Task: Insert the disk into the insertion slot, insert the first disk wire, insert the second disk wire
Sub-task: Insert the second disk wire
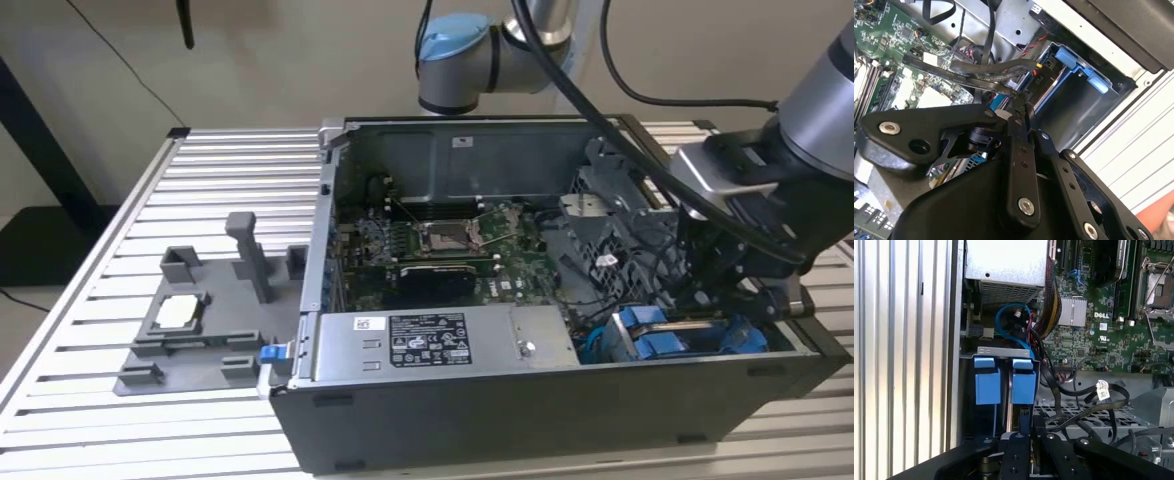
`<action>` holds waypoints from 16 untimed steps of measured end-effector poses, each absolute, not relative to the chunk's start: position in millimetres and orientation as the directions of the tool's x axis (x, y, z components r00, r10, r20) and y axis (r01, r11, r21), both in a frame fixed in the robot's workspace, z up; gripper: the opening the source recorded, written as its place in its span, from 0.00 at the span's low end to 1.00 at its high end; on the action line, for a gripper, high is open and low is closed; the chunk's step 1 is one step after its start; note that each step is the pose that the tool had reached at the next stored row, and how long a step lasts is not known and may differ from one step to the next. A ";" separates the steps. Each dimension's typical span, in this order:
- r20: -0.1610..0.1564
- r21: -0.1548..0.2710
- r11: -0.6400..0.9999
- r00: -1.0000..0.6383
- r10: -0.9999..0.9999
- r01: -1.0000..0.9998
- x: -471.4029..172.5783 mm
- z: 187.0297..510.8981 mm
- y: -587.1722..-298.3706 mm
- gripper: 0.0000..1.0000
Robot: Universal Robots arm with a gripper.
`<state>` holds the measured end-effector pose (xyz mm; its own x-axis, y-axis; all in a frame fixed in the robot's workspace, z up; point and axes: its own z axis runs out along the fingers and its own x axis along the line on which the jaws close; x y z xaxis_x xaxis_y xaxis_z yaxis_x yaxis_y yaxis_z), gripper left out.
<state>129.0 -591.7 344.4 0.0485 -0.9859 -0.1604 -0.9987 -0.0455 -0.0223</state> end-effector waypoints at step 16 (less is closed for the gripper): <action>-0.159 -0.043 -0.065 0.071 -0.985 -0.997 129.0 340.9 -592.9 0.15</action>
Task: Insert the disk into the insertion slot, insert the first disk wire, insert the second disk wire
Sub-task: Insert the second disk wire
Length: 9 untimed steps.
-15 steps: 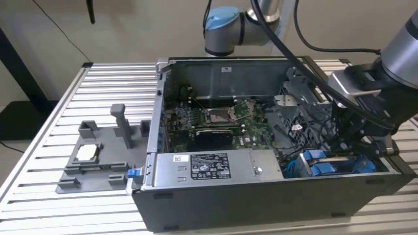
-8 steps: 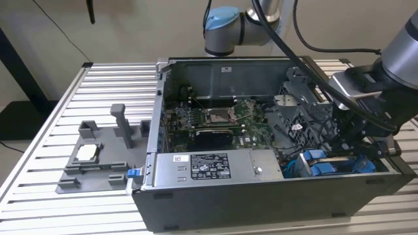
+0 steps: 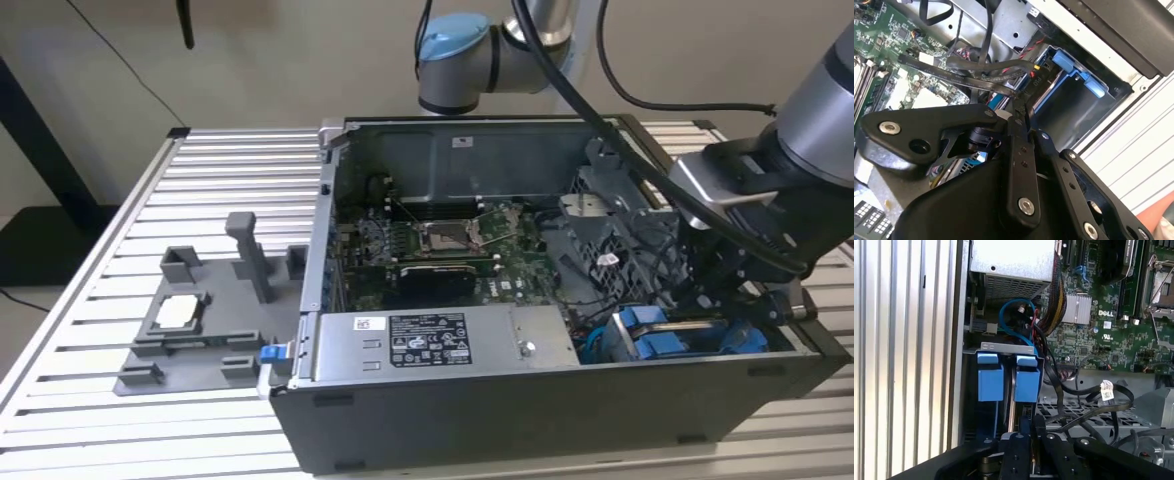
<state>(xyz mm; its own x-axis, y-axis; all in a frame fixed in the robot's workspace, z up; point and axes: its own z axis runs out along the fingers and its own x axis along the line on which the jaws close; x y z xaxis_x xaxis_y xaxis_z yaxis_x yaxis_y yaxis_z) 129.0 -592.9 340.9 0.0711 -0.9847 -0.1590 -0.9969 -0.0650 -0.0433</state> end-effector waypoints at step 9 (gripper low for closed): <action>-0.153 -0.041 -0.065 0.071 -0.986 -0.997 128.7 336.5 -592.9 0.15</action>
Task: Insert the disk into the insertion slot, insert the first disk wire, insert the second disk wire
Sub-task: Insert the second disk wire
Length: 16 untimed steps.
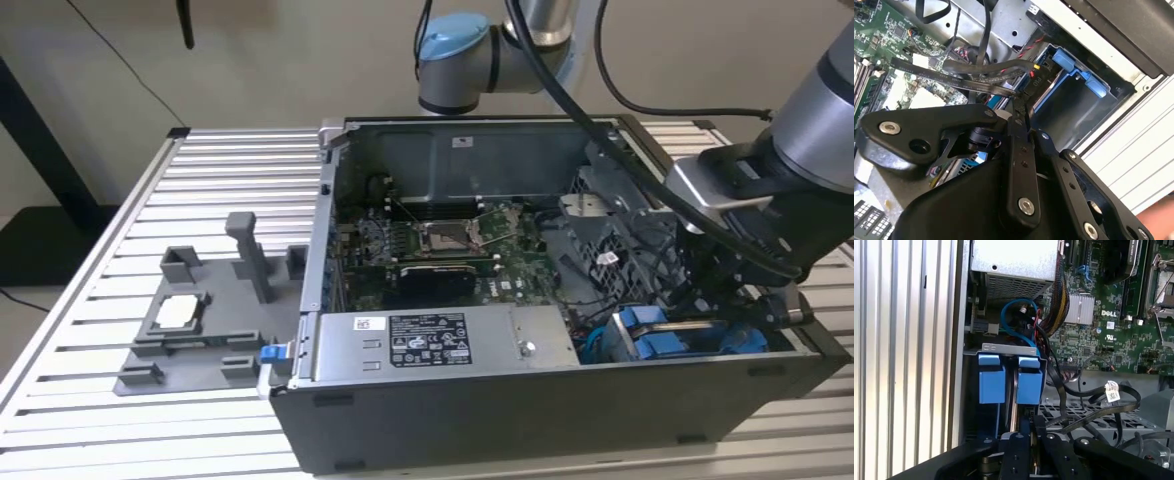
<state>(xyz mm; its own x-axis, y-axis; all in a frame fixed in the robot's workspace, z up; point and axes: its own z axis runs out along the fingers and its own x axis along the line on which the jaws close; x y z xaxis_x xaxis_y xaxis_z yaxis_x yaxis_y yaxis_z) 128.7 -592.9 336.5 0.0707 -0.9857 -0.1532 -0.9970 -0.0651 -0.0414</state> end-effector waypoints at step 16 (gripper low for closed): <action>-0.153 -0.041 -0.060 0.066 -0.986 -0.997 128.6 374.0 -592.9 0.24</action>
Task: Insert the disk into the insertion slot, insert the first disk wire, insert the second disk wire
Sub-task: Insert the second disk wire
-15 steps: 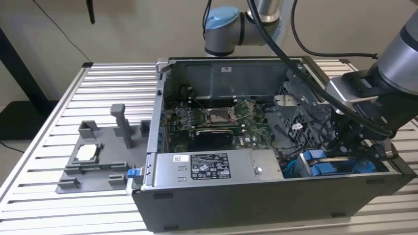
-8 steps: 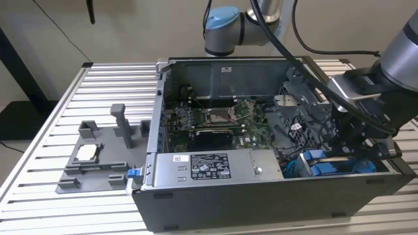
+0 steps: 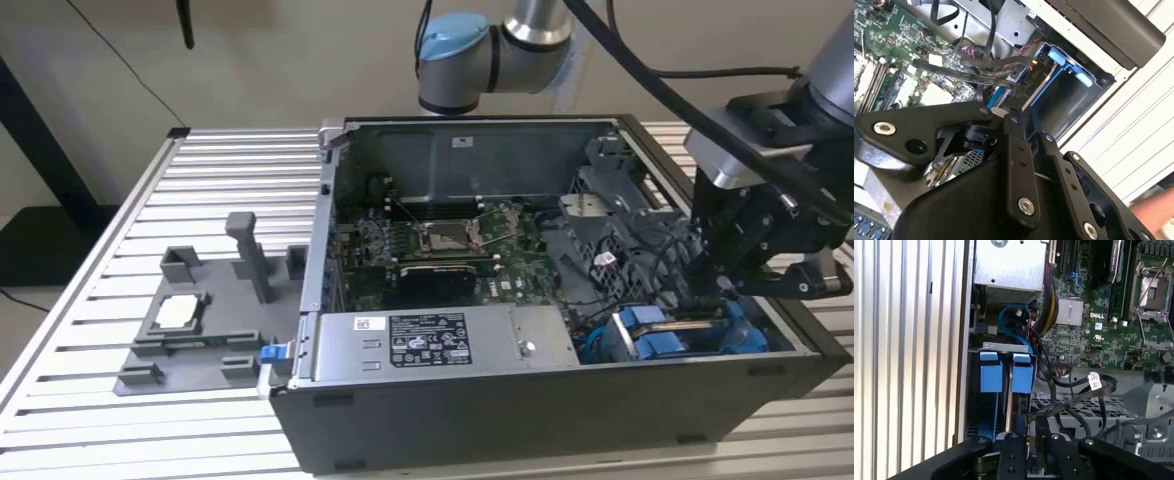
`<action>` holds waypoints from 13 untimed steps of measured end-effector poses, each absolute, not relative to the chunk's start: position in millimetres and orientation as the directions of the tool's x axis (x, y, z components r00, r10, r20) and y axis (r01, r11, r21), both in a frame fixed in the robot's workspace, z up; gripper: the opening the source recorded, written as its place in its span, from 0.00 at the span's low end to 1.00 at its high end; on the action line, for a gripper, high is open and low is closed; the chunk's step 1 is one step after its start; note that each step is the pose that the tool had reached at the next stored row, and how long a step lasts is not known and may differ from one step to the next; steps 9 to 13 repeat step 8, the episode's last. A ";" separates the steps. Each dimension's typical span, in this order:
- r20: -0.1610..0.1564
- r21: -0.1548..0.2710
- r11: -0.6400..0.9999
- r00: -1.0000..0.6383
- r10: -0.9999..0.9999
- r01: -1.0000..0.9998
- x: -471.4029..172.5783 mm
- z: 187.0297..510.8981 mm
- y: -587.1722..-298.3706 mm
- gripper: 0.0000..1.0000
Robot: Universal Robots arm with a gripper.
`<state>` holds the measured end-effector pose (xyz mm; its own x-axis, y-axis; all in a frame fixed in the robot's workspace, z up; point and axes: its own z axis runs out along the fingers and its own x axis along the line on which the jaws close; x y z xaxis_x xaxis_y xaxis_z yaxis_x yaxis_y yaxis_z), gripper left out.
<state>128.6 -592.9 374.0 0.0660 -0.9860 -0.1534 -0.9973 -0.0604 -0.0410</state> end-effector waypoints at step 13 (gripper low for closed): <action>-0.154 -0.041 -0.060 0.065 -0.986 -0.997 128.6 375.3 -592.9 0.24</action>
